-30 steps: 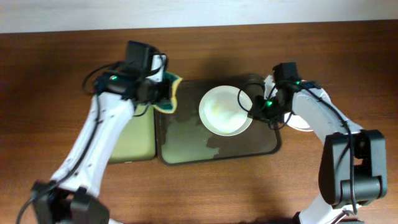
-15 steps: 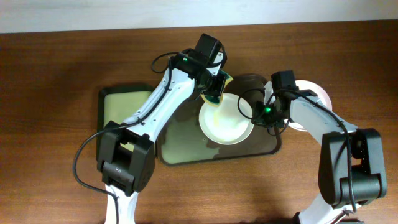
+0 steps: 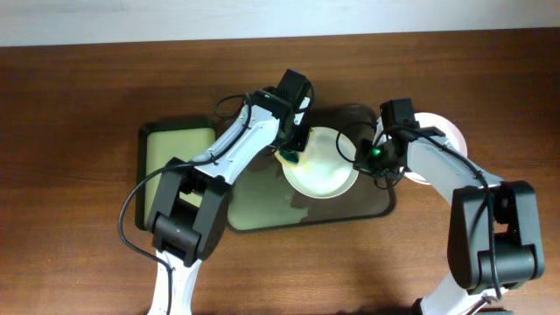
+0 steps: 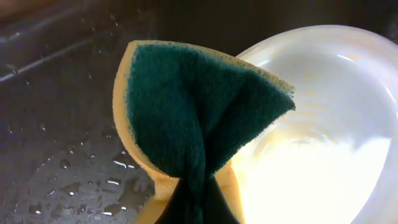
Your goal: Clean dirty plates on tray and stack at the side
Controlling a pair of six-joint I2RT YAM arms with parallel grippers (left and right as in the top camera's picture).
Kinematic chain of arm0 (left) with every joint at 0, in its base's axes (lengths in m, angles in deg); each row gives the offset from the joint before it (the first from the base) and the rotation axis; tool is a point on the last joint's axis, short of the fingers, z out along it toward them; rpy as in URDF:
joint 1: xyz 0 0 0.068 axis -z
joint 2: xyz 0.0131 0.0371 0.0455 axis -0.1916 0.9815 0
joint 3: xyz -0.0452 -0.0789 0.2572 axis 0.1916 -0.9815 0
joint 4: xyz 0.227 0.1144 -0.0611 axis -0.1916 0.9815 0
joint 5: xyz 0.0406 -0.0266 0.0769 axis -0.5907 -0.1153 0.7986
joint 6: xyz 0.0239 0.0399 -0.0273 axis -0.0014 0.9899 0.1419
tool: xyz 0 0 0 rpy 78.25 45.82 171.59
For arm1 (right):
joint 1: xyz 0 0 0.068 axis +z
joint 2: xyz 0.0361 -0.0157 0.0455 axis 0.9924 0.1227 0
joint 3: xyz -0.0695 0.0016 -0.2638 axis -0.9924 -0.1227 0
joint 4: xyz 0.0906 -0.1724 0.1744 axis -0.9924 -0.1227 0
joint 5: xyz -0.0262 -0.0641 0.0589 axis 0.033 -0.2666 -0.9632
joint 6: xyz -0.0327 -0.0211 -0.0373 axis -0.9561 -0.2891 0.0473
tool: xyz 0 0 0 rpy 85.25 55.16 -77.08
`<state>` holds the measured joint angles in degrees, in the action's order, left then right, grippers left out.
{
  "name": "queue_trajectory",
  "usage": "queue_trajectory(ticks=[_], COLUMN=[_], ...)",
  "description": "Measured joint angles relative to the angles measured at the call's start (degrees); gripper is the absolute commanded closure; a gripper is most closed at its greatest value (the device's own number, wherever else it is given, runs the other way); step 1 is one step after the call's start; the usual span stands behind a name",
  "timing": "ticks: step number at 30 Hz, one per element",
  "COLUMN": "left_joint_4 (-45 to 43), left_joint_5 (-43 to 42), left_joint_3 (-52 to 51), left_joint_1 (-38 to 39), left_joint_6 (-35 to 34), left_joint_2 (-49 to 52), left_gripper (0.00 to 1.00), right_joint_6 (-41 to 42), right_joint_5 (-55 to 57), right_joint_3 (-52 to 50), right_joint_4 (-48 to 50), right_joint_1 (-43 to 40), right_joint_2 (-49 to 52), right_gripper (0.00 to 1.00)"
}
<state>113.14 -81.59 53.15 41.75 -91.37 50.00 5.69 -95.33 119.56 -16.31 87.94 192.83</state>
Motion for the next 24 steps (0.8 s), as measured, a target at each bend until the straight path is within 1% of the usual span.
queue_trajectory(ticks=[2, 5, 7, 9, 12, 18, 20, 22, 23, 24], left_joint_4=[-1.1, -0.2, -0.4, -0.2, 1.3, 1.1, 1.7, 4.6, 8.1, 15.4], left_joint_5=[0.1, 0.4, 1.0, -0.3, -10.3, -36.0, -42.2, -42.4, -39.7, -32.2], left_joint_3=[0.0, 0.0, 0.2, 0.7, 0.9, 0.8, 2.3, 8.7, 12.0, 14.8], left_joint_1=[0.0, 0.5, 1.8, 2.0, 2.0, 2.9, 3.3, 1.5, -0.5, -3.7], left_joint_6=[0.0, 0.0, -0.3, -0.9, -1.5, -1.5, -1.6, -1.7, -1.7, -1.8], left_joint_2=[0.0, 0.3, 2.7, 3.6, 4.3, 7.6, 7.8, 7.8, 7.1, 4.7], left_gripper=[1.00, 1.00, 1.00, 1.00, 1.00, 1.00, 1.00, 1.00, 1.00, 1.00], right_joint_6=[0.5, 0.5, 0.5, 0.6, 0.5, 0.4, 0.7, 1.5, 1.5, 1.5], right_joint_5=[0.0, -0.2, -0.2, -0.2, 0.5, 0.6, 0.6, 0.6, 0.6, 0.6], right_joint_3=[-0.6, -0.9, -0.9, -0.9, -0.9, -0.9, -0.9, -1.0, -1.0, -1.1], right_joint_4=[0.9, 1.3, 1.4, 1.4, 1.4, 1.3, 1.3, 1.4, 1.4, 1.5], right_joint_1=[0.0, 0.0, 0.0, 0.0, -0.1, -0.2, -0.2, -0.2, -0.2, -0.2], right_joint_2=[-0.2, -0.2, -0.2, -0.2, -0.2, -0.3, -0.3, -0.3, -0.3, -0.2], right_gripper=[0.96, 0.96, 0.96, 0.96, 0.96, 0.96, 0.96, 0.96, 0.95, 0.92])
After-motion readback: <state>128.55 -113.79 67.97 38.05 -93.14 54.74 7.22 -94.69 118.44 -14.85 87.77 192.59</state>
